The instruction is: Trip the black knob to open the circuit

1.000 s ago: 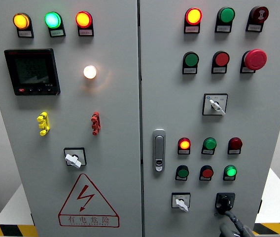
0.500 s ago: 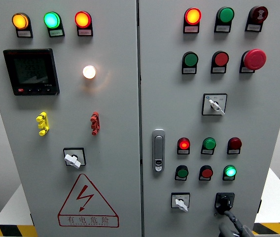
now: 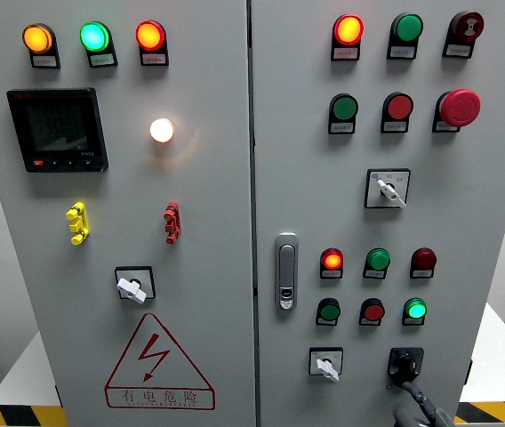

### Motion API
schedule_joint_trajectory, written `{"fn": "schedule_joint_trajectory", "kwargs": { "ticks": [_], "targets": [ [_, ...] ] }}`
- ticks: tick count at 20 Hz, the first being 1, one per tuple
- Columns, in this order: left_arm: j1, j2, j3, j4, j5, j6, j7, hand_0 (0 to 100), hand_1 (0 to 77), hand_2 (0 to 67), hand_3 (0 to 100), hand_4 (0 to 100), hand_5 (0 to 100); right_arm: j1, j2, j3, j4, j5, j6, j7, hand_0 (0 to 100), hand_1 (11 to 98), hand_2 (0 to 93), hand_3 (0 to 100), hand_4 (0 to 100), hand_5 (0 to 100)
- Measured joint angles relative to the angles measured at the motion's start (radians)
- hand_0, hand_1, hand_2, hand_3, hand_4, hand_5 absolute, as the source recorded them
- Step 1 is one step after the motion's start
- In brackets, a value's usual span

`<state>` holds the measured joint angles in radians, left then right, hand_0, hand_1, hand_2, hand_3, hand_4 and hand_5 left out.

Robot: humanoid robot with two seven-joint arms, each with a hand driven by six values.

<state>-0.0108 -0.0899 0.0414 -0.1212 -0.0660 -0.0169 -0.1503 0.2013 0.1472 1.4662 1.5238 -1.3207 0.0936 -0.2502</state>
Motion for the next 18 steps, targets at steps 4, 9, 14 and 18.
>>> {"fn": "schedule_joint_trajectory", "kwargs": {
  "ticks": [4, 9, 14, 18],
  "targets": [
    [0.000, 0.000, 0.000, 0.000, 0.000, 0.000, 0.000, 0, 2.9, 12.9, 21, 7, 2, -0.001, -0.0054, 0.008, -0.003, 0.000, 0.000, 0.000, 90, 50.2, 1.1, 93, 100, 100],
    [0.000, 0.000, 0.000, 0.000, 0.000, 0.000, 0.000, 0, 2.9, 12.9, 21, 7, 2, -0.003, -0.0175, 0.015, -0.005, 0.000, -0.003, 0.000, 90, 50.1, 1.1, 93, 100, 100],
    [0.000, 0.000, 0.000, 0.000, 0.000, 0.000, 0.000, 0, 2.9, 12.9, 21, 7, 2, -0.011, -0.0343, 0.035, -0.004, 0.001, -0.002, 0.001, 90, 50.1, 1.1, 93, 100, 100],
    [0.000, 0.000, 0.000, 0.000, 0.000, 0.000, 0.000, 0, 2.9, 12.9, 21, 7, 2, -0.022, -0.0527, 0.050, -0.004, 0.001, -0.006, 0.002, 90, 49.9, 1.1, 93, 100, 100]
  ]
}}
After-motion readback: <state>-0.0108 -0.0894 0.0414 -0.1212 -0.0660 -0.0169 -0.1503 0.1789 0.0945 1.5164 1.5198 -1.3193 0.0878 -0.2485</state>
